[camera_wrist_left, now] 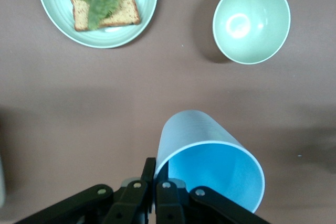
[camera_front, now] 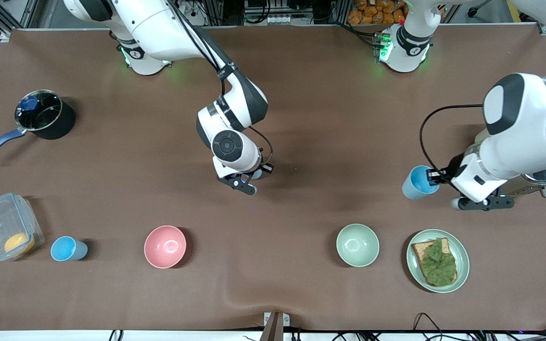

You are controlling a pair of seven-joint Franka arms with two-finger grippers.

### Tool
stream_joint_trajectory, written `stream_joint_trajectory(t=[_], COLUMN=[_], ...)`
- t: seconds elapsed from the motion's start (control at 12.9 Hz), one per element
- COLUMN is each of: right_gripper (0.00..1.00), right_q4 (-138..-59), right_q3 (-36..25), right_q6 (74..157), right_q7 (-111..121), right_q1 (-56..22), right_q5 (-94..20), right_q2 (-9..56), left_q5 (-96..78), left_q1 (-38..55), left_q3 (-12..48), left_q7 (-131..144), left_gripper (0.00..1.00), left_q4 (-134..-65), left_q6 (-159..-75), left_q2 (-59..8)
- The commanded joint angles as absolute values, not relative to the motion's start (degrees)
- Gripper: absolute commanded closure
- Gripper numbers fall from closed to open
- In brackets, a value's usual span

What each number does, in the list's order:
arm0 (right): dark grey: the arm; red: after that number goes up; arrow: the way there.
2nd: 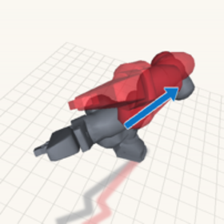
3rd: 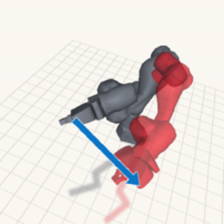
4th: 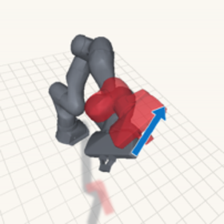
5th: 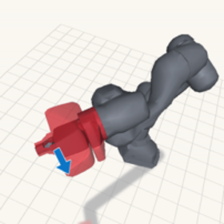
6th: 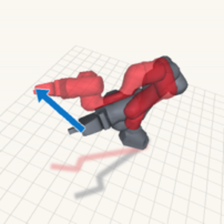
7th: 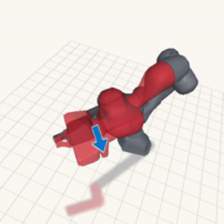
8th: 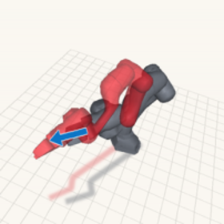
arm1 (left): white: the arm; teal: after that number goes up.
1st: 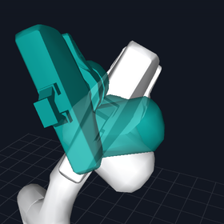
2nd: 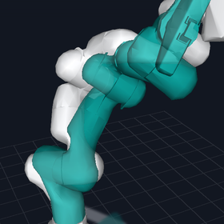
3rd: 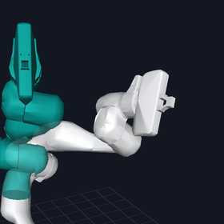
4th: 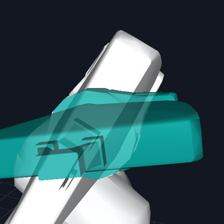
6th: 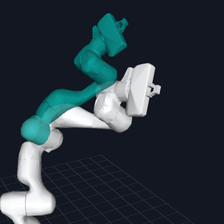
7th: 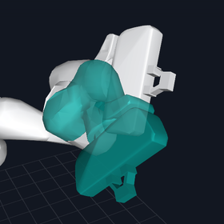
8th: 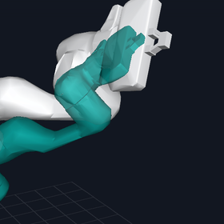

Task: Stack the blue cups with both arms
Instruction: 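Set the right gripper's cup down mid-table while the left gripper carries its cup over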

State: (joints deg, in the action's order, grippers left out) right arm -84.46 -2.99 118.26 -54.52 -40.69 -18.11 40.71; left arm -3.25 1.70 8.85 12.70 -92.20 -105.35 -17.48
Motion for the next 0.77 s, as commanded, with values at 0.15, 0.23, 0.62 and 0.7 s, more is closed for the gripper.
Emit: stream_joint_trajectory(t=[0.15, 0.23, 0.62, 0.7], right_gripper=[0.0, 0.0, 0.0, 0.0], right_q4=[-79.5, -78.2, -74.4, -74.4], right_q3=[-3.7, -4.0, -4.0, -4.6], right_q6=[115.7, 112.4, 100.8, 97.2], right_q7=[-54.5, -54.4, -51.0, -47.7], right_q1=[-40.2, -39.6, -32.1, -30.6], right_q5=[-18.7, -18.6, -18.3, -17.5], right_q2=[39.8, 39.6, 33.5, 32.5], left_q5=[-2.5, -2.6, -2.5, -2.5], left_q1=[7.5, 8.9, 16.7, 18.4], left_q3=[9.1, 9.4, 12.3, 12.3], left_q7=[26.0, 28.5, 43.6, 45.3], left_gripper=[1.0, 1.0, 1.0, 1.0], left_q4=[-90.6, -90.5, -89.0, -87.6], left_q6=[-103.8, -103.8, -106.2, -106.3], left_q2=[-17.9, -17.9, -18.6, -19.7])
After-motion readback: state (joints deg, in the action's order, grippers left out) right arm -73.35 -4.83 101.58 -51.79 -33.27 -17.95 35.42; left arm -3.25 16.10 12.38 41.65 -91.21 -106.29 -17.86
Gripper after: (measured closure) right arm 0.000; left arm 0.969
